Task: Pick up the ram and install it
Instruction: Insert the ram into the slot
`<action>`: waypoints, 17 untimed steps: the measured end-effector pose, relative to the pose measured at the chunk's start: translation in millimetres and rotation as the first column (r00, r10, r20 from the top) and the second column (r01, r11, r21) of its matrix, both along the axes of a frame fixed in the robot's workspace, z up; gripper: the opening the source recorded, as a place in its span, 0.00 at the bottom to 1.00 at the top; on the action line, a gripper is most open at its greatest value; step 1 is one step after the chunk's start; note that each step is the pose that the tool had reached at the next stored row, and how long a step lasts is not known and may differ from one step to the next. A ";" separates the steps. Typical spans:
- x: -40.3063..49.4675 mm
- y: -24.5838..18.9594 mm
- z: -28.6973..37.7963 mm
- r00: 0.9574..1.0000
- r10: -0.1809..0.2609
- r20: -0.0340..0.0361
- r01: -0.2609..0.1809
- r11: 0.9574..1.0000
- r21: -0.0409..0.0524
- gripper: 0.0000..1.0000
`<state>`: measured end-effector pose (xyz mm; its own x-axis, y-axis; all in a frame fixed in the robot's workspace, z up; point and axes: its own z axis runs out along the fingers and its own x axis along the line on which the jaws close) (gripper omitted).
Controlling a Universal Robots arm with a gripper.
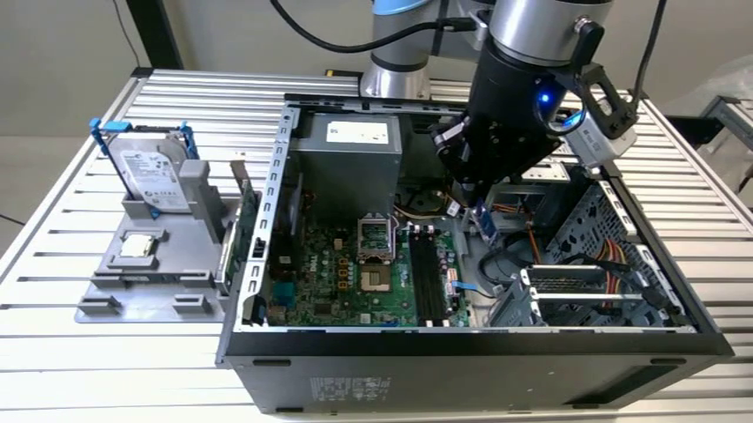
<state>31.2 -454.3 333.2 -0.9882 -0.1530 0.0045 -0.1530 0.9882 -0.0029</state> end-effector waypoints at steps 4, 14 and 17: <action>0.0 0.0 -1.1 1.000 0.000 0.000 0.000 1.000 -0.002 0.00; 0.0 0.0 -4.2 1.000 0.000 0.000 0.000 1.000 -0.006 0.00; 0.0 0.0 -5.2 1.000 0.000 0.000 0.000 1.000 -0.007 0.00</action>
